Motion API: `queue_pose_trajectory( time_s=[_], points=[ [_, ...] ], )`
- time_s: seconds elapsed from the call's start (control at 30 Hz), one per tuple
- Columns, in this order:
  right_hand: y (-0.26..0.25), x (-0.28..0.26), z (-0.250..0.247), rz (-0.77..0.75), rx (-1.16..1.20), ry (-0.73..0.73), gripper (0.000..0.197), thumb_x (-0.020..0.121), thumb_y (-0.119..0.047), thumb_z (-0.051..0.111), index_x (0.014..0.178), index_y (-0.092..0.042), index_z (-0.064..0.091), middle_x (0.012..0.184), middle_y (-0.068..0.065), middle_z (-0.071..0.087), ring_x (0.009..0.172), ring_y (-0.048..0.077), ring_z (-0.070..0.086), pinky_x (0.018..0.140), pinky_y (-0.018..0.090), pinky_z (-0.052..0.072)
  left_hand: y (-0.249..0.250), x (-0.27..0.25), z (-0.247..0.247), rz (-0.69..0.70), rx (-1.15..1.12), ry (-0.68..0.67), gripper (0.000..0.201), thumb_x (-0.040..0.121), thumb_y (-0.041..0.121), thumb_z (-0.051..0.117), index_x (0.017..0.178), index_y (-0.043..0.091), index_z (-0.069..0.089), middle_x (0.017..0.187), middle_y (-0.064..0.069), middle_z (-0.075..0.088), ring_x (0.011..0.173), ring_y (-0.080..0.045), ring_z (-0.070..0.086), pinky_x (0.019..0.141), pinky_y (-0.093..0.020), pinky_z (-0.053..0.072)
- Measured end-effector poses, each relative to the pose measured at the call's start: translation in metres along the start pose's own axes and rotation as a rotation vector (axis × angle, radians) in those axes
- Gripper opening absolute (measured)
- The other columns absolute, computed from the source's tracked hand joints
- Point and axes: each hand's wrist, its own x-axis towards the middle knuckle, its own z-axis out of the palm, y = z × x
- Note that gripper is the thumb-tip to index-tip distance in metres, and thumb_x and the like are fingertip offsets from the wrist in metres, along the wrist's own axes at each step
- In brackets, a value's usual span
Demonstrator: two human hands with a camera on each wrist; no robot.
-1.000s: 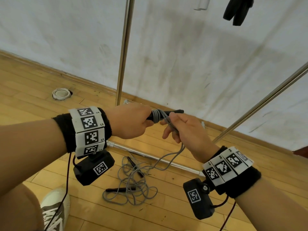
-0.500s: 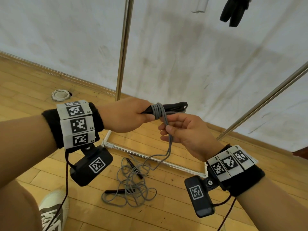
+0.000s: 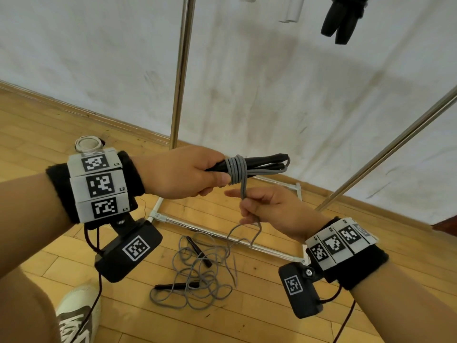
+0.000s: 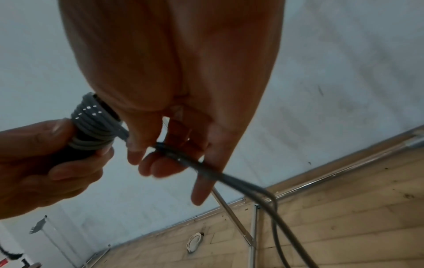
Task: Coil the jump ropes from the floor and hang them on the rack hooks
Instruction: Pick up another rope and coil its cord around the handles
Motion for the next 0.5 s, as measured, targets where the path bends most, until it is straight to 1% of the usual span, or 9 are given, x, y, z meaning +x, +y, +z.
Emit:
queue_pose_trajectory(
  time_s=[0.07, 0.13, 0.2, 0.27, 0.33, 0.37, 0.4, 0.47, 0.5],
  points=[
    [0.002, -0.002, -0.002, 0.011, 0.033, -0.013, 0.024, 0.098, 0.002, 0.051, 0.093, -0.01, 0.071, 0.121, 0.0, 0.07, 0.096, 0.03, 0.065, 0.094, 0.044, 0.055, 0.002, -0.002, 0.0, 0.023, -0.001, -0.019, 0.017, 0.101, 0.028, 0.049, 0.085, 0.029, 0.055, 0.058, 0.009, 0.057, 0.051, -0.007, 0.048, 0.052, -0.023, 0.043],
    [0.003, -0.001, -0.002, -0.01, 0.037, -0.014, 0.03, 0.095, 0.005, 0.054, 0.099, -0.018, 0.074, 0.116, 0.017, 0.069, 0.093, 0.024, 0.067, 0.093, 0.04, 0.056, 0.005, -0.004, 0.001, 0.047, -0.007, -0.049, 0.026, 0.102, 0.026, 0.049, 0.083, 0.042, 0.056, 0.059, 0.008, 0.057, 0.05, -0.006, 0.048, 0.051, -0.022, 0.043],
    [0.002, 0.0, 0.001, -0.005, 0.052, -0.014, 0.033, 0.093, 0.001, 0.06, 0.098, -0.027, 0.076, 0.11, 0.025, 0.068, 0.087, 0.019, 0.068, 0.089, 0.04, 0.058, 0.008, -0.007, 0.003, 0.055, -0.019, -0.096, 0.024, 0.102, 0.025, 0.049, 0.085, 0.041, 0.056, 0.061, 0.007, 0.057, 0.052, -0.007, 0.049, 0.052, -0.023, 0.043],
    [0.004, 0.003, 0.002, 0.037, 0.003, -0.016, 0.033, 0.093, -0.009, 0.064, 0.093, -0.04, 0.077, 0.107, 0.014, 0.071, 0.081, 0.01, 0.068, 0.08, 0.035, 0.06, 0.01, -0.009, 0.004, 0.055, -0.015, -0.149, 0.013, 0.102, 0.026, 0.05, 0.091, 0.027, 0.056, 0.063, 0.005, 0.058, 0.054, -0.009, 0.05, 0.054, -0.024, 0.044],
    [0.004, 0.006, 0.004, 0.054, -0.23, -0.027, 0.02, 0.095, -0.031, 0.062, 0.097, -0.049, 0.071, 0.092, -0.015, 0.073, 0.075, -0.003, 0.064, 0.067, 0.017, 0.055, 0.011, -0.01, 0.003, 0.044, 0.007, -0.183, 0.012, 0.102, 0.026, 0.05, 0.092, 0.021, 0.055, 0.063, 0.005, 0.057, 0.055, -0.008, 0.05, 0.054, -0.021, 0.044],
    [0.004, 0.007, 0.004, 0.051, -0.342, -0.017, 0.014, 0.095, -0.041, 0.059, 0.099, -0.05, 0.069, 0.087, -0.025, 0.07, 0.075, -0.008, 0.062, 0.065, 0.013, 0.051, 0.011, -0.011, 0.002, 0.037, 0.007, -0.193, 0.012, 0.102, 0.025, 0.05, 0.093, 0.019, 0.055, 0.063, 0.005, 0.057, 0.054, -0.007, 0.05, 0.054, -0.019, 0.044],
    [0.004, 0.008, 0.003, 0.032, -0.443, -0.001, 0.014, 0.095, -0.047, 0.057, 0.098, -0.046, 0.07, 0.088, -0.025, 0.07, 0.079, -0.007, 0.063, 0.066, 0.014, 0.05, 0.011, -0.012, 0.001, 0.036, 0.003, -0.206, 0.012, 0.101, 0.025, 0.05, 0.094, 0.017, 0.056, 0.063, 0.006, 0.056, 0.054, -0.007, 0.049, 0.053, -0.018, 0.043],
    [0.009, 0.008, -0.003, 0.014, -0.551, 0.012, 0.026, 0.096, -0.045, 0.054, 0.093, -0.029, 0.074, 0.091, -0.007, 0.073, 0.086, 0.008, 0.067, 0.076, 0.03, 0.054, 0.011, -0.013, 0.0, 0.031, 0.007, -0.247, 0.012, 0.101, 0.025, 0.05, 0.095, 0.016, 0.055, 0.062, 0.006, 0.055, 0.054, -0.009, 0.048, 0.053, -0.019, 0.042],
    [0.012, 0.008, -0.008, 0.043, -0.546, -0.011, 0.027, 0.097, -0.039, 0.055, 0.096, -0.019, 0.073, 0.094, 0.002, 0.072, 0.089, 0.015, 0.068, 0.08, 0.034, 0.055, 0.01, -0.013, 0.001, 0.022, 0.018, -0.27, 0.011, 0.101, 0.026, 0.051, 0.093, 0.02, 0.055, 0.063, 0.006, 0.055, 0.055, -0.01, 0.048, 0.054, -0.02, 0.042]
  ],
)
